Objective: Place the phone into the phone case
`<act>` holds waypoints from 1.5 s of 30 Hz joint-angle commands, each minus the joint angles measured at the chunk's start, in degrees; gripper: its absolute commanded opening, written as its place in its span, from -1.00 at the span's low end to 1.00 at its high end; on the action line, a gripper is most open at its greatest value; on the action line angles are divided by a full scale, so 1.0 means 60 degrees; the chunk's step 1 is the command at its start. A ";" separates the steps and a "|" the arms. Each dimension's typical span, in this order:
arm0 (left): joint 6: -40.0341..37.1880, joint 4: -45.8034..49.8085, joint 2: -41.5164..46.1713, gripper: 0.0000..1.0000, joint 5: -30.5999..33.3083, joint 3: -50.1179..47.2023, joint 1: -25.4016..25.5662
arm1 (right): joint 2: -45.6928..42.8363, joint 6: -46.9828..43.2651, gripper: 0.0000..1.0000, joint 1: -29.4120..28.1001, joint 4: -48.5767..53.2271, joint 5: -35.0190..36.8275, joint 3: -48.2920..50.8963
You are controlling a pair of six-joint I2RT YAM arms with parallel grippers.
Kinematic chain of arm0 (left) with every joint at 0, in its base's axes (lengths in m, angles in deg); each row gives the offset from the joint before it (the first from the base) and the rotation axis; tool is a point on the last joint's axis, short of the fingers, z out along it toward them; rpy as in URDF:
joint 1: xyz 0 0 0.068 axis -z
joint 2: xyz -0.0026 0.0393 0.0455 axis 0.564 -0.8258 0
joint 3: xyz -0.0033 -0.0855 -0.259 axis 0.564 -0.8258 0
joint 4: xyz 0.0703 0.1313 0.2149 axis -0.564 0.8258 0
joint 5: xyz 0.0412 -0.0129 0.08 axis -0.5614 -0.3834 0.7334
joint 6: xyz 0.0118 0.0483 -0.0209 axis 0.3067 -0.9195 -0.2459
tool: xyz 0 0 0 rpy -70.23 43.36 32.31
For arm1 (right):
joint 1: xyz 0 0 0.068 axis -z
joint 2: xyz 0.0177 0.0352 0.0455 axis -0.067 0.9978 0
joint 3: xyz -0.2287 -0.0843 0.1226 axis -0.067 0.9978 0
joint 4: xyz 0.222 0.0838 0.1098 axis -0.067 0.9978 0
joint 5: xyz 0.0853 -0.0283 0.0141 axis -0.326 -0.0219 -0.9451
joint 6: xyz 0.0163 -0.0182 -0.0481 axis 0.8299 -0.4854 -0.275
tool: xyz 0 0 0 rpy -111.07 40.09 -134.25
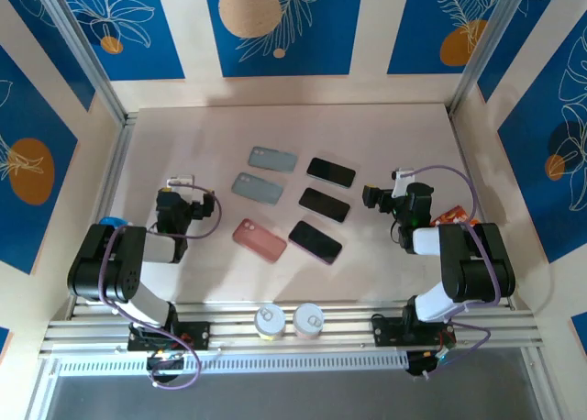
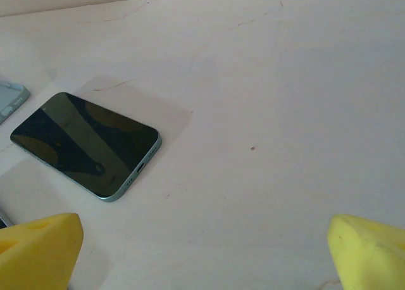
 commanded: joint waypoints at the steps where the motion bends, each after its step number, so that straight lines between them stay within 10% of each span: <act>1: -0.0054 -0.0228 0.0018 0.99 -0.0165 0.0077 -0.0079 | 0.0013 -0.0199 0.98 0.0002 -0.0166 0.0098 -0.0197; 31: -0.0058 -0.0219 0.0071 0.90 0.0003 0.0108 -0.0068 | -0.0011 -0.0193 0.98 -0.0009 -0.0204 0.0113 -0.0182; 36: 0.0794 0.3301 0.3088 0.79 0.1503 0.0760 0.0039 | -0.1720 -0.0024 1.00 -0.0887 0.4124 0.1630 -0.1709; 45: 0.4332 0.9352 0.4726 0.61 0.0292 0.2969 0.1137 | -0.1979 -0.0300 0.98 -0.2501 0.8500 0.1463 -0.3652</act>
